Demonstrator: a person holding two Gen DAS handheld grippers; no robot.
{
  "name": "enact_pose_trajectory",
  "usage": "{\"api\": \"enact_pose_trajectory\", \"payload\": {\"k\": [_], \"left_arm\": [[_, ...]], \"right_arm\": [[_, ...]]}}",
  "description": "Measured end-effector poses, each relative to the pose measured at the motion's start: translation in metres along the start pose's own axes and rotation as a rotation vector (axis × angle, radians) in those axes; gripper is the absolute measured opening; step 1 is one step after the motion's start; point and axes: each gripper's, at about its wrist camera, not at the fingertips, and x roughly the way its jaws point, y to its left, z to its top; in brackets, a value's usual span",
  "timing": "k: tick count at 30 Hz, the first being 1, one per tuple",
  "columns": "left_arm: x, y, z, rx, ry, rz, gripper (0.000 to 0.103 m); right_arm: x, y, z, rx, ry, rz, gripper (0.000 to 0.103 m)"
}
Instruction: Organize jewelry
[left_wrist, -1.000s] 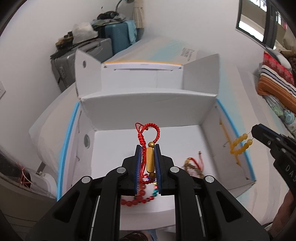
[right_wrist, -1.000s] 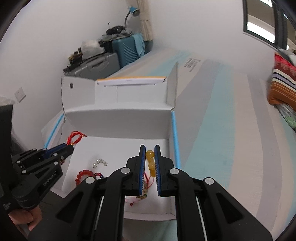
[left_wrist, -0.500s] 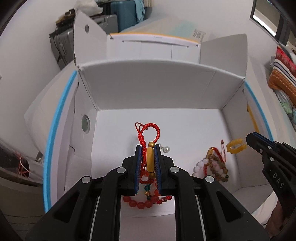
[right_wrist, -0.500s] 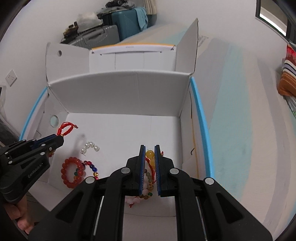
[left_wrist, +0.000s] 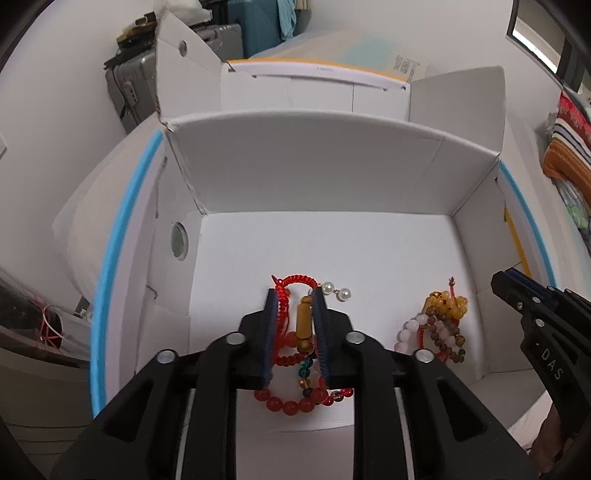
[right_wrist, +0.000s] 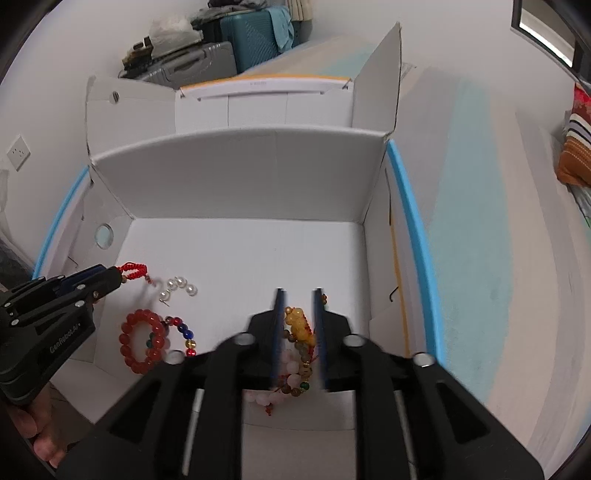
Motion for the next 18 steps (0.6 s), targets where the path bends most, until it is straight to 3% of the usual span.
{"api": "enact_pose_trajectory", "payload": {"k": [1,3,7,9,14,18], "left_arm": [[-0.007,0.0,-0.001,-0.001,-0.015,-0.001,0.026],[-0.022,0.0,-0.003,-0.007,-0.053,-0.004,0.044],[-0.052,0.004,-0.009,-0.015,-0.126,-0.005,0.058],[-0.063,0.005,-0.012,-0.02,-0.152,0.0,0.071],[-0.095,0.011,-0.025,-0.035,-0.223,0.018,0.086],[-0.116,0.014,-0.038,-0.041,-0.279,0.04,0.096]], "right_arm": [[-0.006,0.0,0.0,0.007,-0.018,0.006,0.033],[-0.017,-0.001,0.001,0.016,-0.047,0.006,0.041],[-0.045,0.0,-0.002,0.033,-0.113,0.008,0.06],[-0.06,0.001,-0.004,0.04,-0.146,0.005,0.068],[-0.094,0.007,-0.013,0.045,-0.217,-0.004,0.086],[-0.122,0.013,-0.027,0.045,-0.278,-0.013,0.094]]}}
